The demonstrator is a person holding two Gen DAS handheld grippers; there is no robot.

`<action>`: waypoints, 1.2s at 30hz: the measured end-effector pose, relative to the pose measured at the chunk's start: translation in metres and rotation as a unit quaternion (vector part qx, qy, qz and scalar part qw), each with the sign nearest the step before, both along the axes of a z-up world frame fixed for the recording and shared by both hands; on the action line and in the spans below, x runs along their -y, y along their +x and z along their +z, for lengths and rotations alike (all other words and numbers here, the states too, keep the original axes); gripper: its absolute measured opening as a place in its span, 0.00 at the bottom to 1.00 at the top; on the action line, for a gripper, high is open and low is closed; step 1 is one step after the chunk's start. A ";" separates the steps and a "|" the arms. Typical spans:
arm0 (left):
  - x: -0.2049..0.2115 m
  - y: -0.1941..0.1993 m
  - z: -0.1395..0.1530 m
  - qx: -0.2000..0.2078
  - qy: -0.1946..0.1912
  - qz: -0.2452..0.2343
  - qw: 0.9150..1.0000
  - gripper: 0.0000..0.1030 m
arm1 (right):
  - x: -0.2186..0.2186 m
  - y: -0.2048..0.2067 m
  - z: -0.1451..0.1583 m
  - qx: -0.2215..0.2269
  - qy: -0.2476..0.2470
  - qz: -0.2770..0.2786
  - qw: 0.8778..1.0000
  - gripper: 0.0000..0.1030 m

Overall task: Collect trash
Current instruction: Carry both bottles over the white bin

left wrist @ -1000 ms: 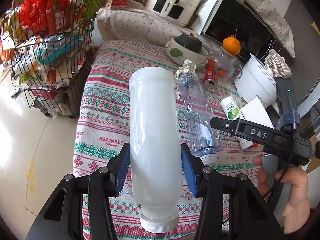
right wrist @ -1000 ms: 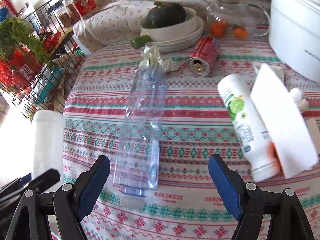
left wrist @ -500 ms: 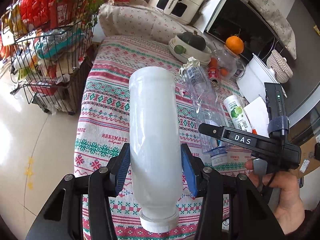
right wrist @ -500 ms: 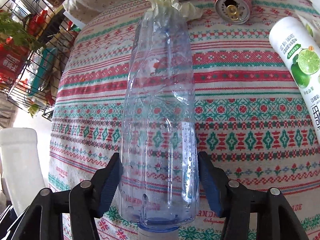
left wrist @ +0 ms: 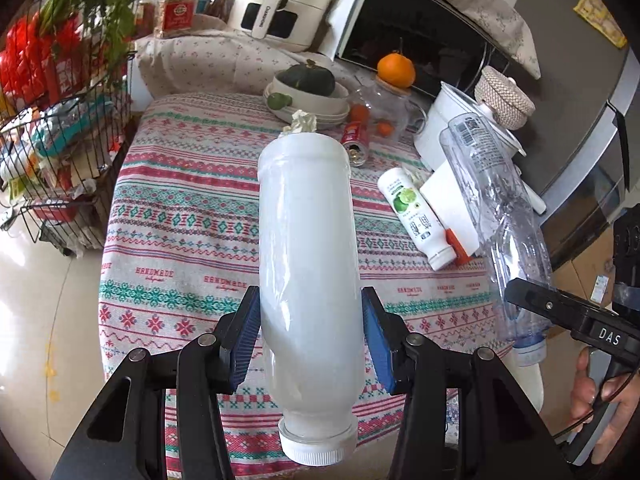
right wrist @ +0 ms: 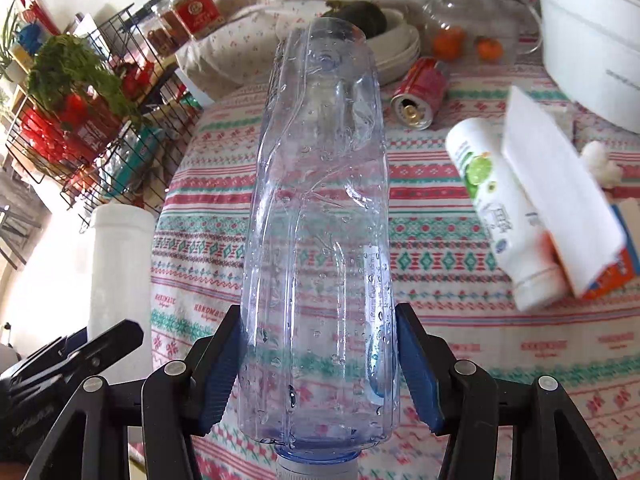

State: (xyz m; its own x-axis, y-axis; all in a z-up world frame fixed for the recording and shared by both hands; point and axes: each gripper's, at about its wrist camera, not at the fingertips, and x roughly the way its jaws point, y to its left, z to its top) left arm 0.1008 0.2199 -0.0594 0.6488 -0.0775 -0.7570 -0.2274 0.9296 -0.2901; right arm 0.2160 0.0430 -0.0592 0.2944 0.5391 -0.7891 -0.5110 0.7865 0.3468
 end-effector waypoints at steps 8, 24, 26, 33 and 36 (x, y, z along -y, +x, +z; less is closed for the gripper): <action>0.079 0.003 -0.003 -0.003 0.007 -0.087 0.996 0.50 | 0.116 -0.043 0.023 0.038 -0.012 -0.055 0.998 0.61; 0.240 0.020 -0.015 -0.023 0.014 -0.239 0.971 0.50 | 0.335 -0.095 -0.018 -0.016 -0.026 -0.245 0.969 0.61; 0.257 0.022 -0.016 -0.023 0.019 -0.253 0.967 0.50 | 0.346 -0.097 -0.030 -0.036 -0.034 -0.256 0.965 0.61; 0.305 0.028 -0.028 -0.034 0.032 -0.297 0.954 0.50 | 0.375 -0.112 -0.068 -0.107 -0.038 -0.267 0.957 0.62; 0.321 0.029 -0.032 -0.040 0.034 -0.310 0.949 0.50 | 0.385 -0.114 -0.081 -0.131 -0.047 -0.275 0.951 0.62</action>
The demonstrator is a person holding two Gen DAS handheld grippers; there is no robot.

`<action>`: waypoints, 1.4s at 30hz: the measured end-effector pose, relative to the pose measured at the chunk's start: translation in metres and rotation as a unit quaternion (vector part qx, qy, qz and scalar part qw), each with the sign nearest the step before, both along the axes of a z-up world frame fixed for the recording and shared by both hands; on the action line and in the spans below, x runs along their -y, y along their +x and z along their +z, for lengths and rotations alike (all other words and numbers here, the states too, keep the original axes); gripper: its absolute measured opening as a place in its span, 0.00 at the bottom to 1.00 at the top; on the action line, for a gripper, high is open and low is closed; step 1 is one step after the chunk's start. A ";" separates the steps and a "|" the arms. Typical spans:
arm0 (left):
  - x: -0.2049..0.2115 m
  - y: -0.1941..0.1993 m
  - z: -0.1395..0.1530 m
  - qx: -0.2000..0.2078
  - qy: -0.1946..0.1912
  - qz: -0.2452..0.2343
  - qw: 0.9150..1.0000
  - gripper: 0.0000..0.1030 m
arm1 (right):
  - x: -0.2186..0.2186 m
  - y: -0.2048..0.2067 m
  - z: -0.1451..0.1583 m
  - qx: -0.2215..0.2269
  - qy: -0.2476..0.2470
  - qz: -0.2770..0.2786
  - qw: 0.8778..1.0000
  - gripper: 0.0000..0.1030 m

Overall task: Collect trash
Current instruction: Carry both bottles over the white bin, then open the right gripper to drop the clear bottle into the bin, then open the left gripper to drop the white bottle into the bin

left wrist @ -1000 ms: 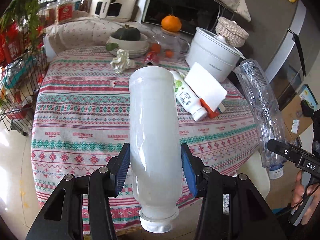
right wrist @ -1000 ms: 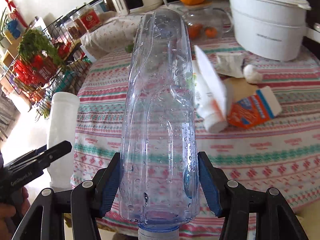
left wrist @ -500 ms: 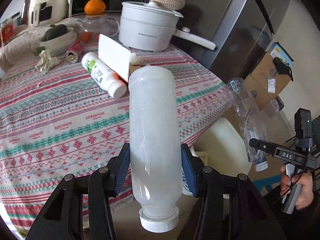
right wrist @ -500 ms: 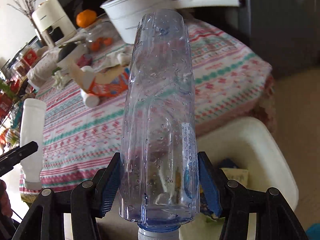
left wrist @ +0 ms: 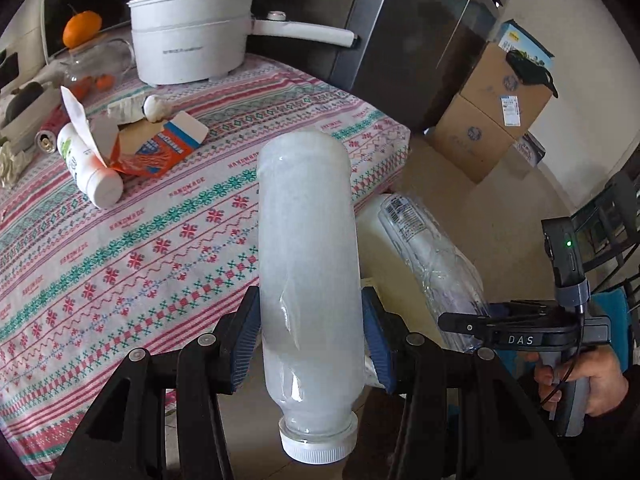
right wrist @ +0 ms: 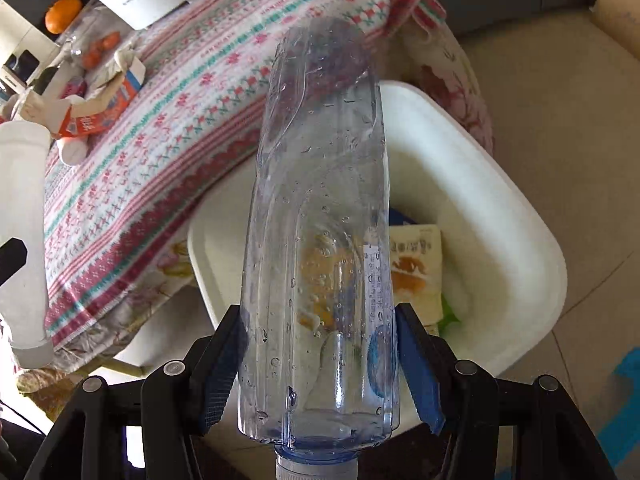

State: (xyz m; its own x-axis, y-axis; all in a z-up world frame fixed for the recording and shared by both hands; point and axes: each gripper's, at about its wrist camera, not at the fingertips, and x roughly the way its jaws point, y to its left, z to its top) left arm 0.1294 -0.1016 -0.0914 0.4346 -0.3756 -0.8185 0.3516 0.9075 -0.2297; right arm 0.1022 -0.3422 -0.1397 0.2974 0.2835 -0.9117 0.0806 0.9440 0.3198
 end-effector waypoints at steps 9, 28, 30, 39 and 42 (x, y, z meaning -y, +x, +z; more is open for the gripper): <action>0.028 0.002 -0.011 -0.005 0.007 -0.023 1.000 0.50 | 0.017 -0.001 -0.032 -0.075 0.011 -0.009 0.997 0.62; 0.084 0.018 -0.037 0.019 -0.010 -0.065 0.998 0.51 | 0.047 -0.006 0.004 -0.019 0.001 -0.066 0.998 0.72; 0.090 0.021 -0.043 0.017 -0.010 -0.068 0.998 0.50 | 0.056 -0.008 0.007 -0.012 -0.003 -0.080 0.997 0.72; 0.088 0.025 -0.034 0.020 -0.022 -0.066 0.997 0.66 | 0.065 -0.011 0.010 -0.002 -0.011 -0.109 0.994 0.72; 0.076 0.023 -0.027 0.018 -0.026 -0.059 0.998 0.67 | 0.066 -0.011 0.012 0.002 -0.017 -0.111 0.994 0.72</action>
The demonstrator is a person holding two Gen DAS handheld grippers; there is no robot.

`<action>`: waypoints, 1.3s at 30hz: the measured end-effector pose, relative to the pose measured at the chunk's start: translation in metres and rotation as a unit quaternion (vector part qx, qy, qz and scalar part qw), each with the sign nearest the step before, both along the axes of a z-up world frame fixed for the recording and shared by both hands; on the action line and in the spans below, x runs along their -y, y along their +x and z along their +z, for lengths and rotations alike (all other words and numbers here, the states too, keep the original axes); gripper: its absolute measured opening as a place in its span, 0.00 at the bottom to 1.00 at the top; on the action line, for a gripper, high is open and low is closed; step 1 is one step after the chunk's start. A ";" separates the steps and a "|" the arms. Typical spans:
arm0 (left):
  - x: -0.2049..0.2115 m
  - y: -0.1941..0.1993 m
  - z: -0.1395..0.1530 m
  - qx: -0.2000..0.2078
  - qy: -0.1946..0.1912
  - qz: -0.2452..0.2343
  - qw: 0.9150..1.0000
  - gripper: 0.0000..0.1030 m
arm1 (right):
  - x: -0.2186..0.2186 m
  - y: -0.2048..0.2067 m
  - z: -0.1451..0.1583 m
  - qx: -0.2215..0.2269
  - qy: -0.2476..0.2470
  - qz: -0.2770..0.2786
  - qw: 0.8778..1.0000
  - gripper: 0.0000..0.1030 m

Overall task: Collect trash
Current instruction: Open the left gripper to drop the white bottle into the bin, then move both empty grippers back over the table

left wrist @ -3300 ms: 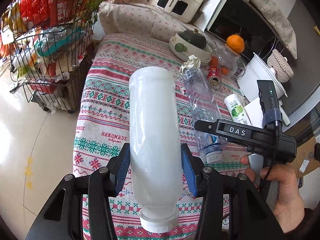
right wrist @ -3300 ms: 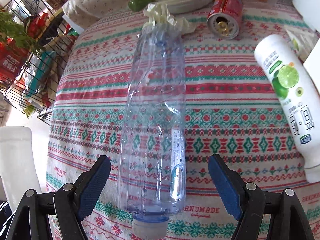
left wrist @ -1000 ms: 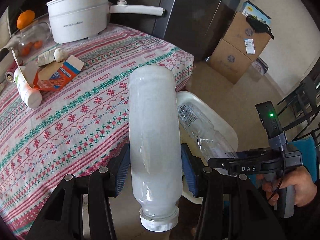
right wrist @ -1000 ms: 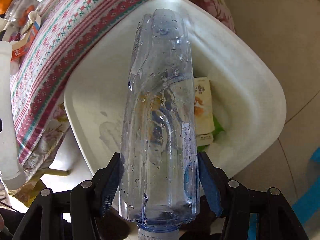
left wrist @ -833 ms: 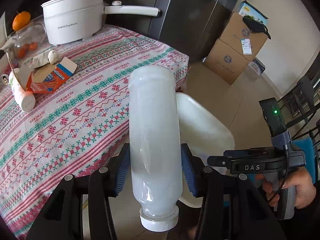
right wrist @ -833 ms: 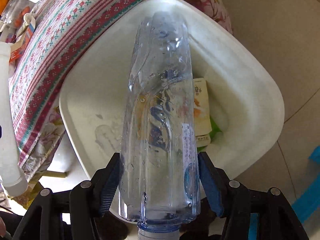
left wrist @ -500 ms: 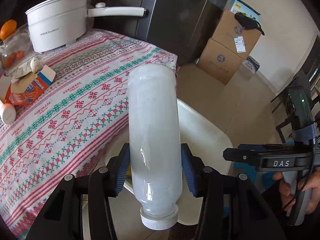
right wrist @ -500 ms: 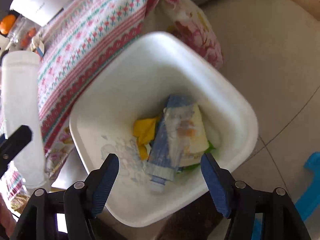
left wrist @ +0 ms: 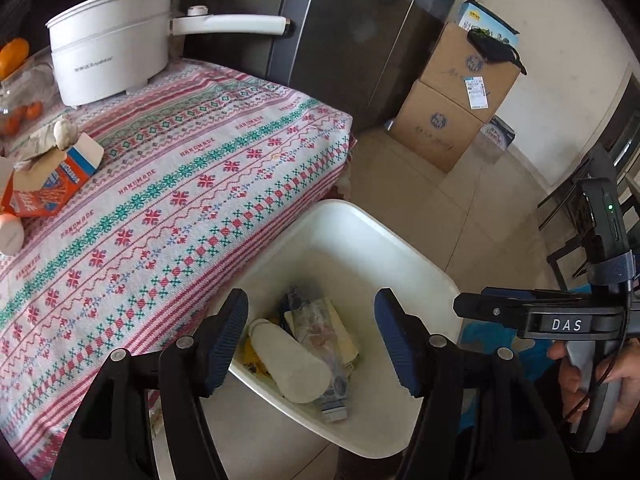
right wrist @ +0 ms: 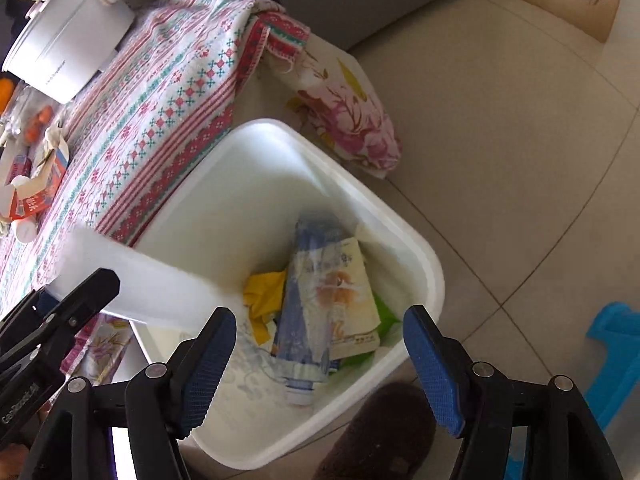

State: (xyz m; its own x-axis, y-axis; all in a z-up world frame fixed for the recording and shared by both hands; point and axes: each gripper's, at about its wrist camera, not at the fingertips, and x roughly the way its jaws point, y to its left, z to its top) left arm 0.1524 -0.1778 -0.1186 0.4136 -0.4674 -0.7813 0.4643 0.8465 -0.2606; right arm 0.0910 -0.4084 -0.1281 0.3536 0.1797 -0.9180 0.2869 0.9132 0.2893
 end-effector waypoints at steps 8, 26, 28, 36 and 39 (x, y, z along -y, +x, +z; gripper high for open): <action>-0.045 -0.007 0.016 -0.004 -0.006 0.041 0.999 0.69 | -0.009 0.004 0.004 0.008 0.000 0.009 1.000 0.72; -0.191 0.006 0.024 -0.022 -0.009 0.215 0.976 0.83 | -0.058 0.020 0.017 0.025 -0.023 0.054 0.998 0.75; -0.210 0.012 0.025 -0.026 -0.007 0.242 0.970 0.83 | -0.068 0.022 0.019 0.025 -0.029 0.064 0.997 0.75; -0.267 0.048 0.029 -0.030 -0.005 0.309 0.950 0.83 | -0.113 0.046 0.036 0.036 -0.056 0.126 0.990 0.76; -0.275 0.066 0.025 -0.038 -0.003 0.316 0.948 0.82 | -0.130 0.057 0.049 0.050 -0.065 0.144 0.986 0.77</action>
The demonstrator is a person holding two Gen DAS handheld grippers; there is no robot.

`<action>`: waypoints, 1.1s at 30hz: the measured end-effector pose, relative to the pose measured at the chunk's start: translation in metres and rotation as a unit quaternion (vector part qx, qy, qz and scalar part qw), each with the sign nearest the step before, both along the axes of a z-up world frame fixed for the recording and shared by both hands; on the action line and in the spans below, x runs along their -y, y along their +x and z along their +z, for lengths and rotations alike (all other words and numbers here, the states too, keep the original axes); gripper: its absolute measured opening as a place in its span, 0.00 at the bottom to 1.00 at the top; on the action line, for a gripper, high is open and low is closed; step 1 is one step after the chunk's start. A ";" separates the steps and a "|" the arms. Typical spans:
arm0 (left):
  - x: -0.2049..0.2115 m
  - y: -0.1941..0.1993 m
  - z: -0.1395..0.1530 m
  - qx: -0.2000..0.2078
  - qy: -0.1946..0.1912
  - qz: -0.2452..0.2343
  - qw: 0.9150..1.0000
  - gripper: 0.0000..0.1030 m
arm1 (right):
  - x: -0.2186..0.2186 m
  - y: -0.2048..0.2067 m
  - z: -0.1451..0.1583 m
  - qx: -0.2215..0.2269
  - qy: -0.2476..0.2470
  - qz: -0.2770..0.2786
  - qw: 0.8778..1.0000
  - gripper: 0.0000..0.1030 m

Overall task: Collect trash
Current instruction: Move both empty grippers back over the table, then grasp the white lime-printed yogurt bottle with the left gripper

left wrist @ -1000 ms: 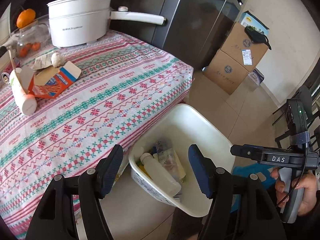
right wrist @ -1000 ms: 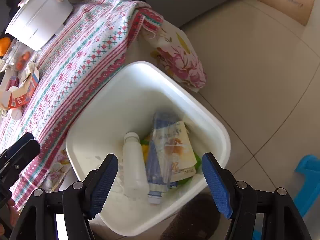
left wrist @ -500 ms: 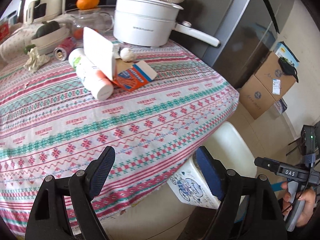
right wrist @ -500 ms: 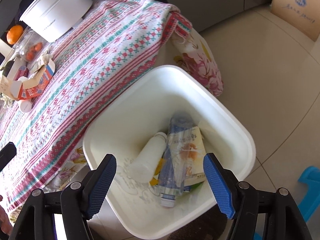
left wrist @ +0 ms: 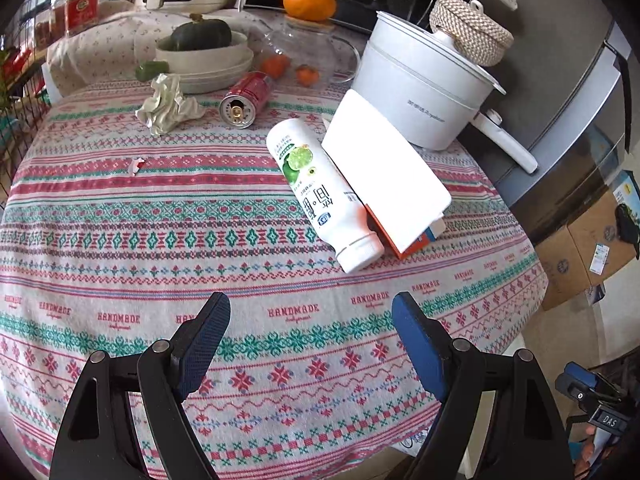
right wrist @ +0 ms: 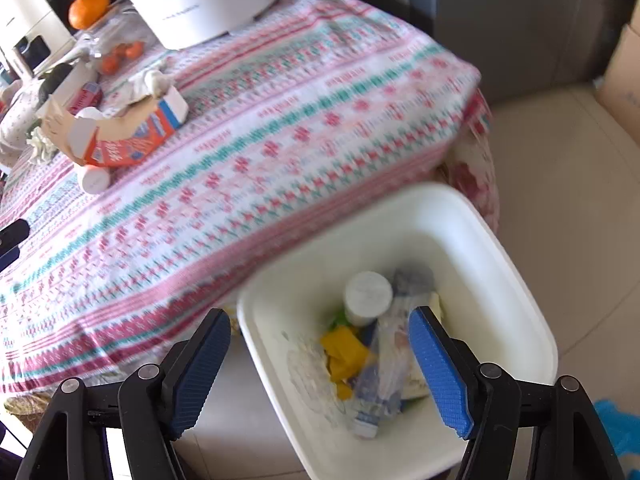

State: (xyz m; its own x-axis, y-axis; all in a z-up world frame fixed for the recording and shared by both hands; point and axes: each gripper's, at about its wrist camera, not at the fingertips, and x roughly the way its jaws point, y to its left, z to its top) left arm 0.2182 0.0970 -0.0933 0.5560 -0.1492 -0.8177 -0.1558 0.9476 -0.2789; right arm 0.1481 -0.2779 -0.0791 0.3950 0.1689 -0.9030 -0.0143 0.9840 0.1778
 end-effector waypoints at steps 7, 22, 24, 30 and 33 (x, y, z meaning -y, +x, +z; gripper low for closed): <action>-0.003 0.054 -0.011 -0.012 0.013 0.006 1.000 0.70 | -0.044 0.036 0.017 0.017 -0.007 0.040 0.999 0.79; 0.019 0.142 -0.037 -0.080 0.014 0.020 0.996 0.56 | -0.059 0.086 -0.001 0.011 -0.004 0.059 0.998 0.79; 0.020 0.144 -0.037 -0.079 0.022 0.017 0.996 0.55 | -0.057 0.090 -0.002 0.007 0.002 0.055 0.998 0.79; 0.022 0.127 -0.033 -0.080 0.050 -0.018 0.995 0.51 | -0.062 0.093 -0.004 -0.001 0.007 0.058 0.998 0.79; 0.016 0.111 -0.032 -0.099 0.058 -0.036 0.993 0.51 | -0.066 0.092 -0.005 -0.002 0.003 0.061 0.998 0.79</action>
